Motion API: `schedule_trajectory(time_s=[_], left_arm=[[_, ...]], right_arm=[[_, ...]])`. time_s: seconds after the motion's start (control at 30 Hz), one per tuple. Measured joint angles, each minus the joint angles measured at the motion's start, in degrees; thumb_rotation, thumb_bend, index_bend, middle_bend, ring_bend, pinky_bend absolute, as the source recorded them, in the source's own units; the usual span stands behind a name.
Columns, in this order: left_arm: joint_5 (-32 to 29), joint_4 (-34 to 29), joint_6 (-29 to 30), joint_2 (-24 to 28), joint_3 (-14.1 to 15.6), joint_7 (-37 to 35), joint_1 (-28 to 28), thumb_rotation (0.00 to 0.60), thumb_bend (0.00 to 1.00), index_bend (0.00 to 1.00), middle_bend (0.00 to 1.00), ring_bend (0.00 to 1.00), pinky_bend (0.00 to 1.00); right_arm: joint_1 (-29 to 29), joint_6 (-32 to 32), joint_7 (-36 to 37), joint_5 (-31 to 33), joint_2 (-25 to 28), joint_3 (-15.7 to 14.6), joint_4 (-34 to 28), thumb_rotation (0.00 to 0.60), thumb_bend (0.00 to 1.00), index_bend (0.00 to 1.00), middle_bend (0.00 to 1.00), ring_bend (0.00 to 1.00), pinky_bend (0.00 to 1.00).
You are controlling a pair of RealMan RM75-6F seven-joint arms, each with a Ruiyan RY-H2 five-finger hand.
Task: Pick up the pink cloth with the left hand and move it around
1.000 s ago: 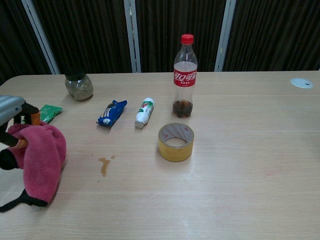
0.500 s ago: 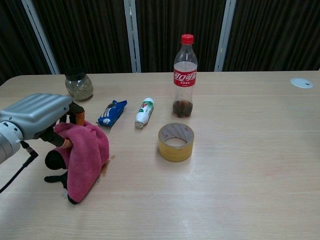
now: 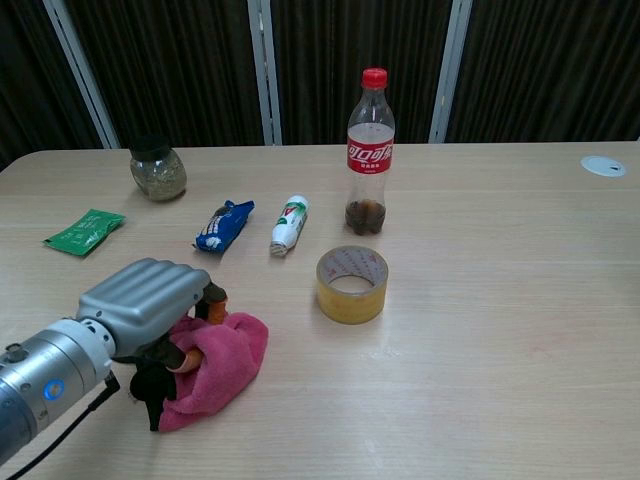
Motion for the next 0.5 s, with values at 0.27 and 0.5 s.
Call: schedule_trajectory(time_s=[0.27,0.5], left_arm=[[1.5,2.33,-1.06,-4.77,-0.49,-0.46,-1.43,0.6,0.62,0.87,0.61,0.49,0.56],[2.46,6.3,-1.54,-6.9,-1.76,0.14,-2.92,0.6,0.62,0.87,0.6,0.49,0.56]], right_arm=[[0.02,-0.07,0.13,-0.22,-0.04,-0.14,0.1,0.6,0.0,0.0,0.0,0.0,0.12],[0.02,-0.14,0.53,-0.16,0.04,-0.14,0.19,0.6,0.0,0.0,0.0,0.0,0.12]])
